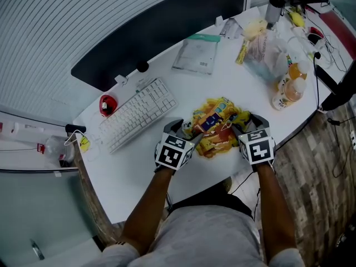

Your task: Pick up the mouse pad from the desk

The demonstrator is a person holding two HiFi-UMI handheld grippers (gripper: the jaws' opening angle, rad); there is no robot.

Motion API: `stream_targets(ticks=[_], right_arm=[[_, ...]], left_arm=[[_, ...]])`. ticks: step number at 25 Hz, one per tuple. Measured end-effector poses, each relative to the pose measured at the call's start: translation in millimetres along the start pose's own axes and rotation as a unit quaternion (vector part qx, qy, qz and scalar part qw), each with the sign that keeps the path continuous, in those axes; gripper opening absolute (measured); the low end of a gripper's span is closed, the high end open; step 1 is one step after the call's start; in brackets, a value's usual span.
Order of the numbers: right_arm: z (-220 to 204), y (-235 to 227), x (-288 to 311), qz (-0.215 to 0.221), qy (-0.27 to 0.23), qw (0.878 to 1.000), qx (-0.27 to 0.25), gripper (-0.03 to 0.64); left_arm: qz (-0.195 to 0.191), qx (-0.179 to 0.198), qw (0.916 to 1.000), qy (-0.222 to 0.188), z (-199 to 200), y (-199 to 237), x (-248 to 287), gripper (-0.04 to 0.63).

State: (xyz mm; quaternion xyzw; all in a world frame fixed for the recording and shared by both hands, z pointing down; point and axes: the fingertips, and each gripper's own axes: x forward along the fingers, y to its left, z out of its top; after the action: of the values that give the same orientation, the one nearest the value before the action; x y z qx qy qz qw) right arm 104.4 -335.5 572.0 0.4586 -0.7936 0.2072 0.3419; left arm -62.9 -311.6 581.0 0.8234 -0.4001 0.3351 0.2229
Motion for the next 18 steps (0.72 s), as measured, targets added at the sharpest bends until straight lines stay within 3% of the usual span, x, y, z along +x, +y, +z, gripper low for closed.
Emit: stream_targets(ticks=[2,6,8,10,12,18], right_arm=[[1,6,-1,0.004,0.002,1.000,-0.008,0.286],[2,21,0,0.015,0.003,1.000,-0.023,0.151],[3,22,1,0.015,0.000,1.000,-0.021,0.141],[3,19,0,0.008,-0.002,1.000,-0.015,0.143],[4,12,-2,-0.004,-0.005,1.000,-0.001,0.258],[-3,-9,1,-0.010,0.005,0.999,0.036,0.314]], left_arm=[[0.001,0.001,1.0000,-0.001,1,0,-1,0.349],[0.004,0.001,1.0000,-0.009,1,0,-1,0.348],[0.005,0.000,0.9999,-0.010,1,0,-1,0.348],[0.005,-0.001,1.0000,-0.007,0,0,0,0.348],[0.005,0.000,1.0000,-0.003,0,0,0,0.348],[0.006,0.003,1.0000,-0.007,0,0,0,0.348]])
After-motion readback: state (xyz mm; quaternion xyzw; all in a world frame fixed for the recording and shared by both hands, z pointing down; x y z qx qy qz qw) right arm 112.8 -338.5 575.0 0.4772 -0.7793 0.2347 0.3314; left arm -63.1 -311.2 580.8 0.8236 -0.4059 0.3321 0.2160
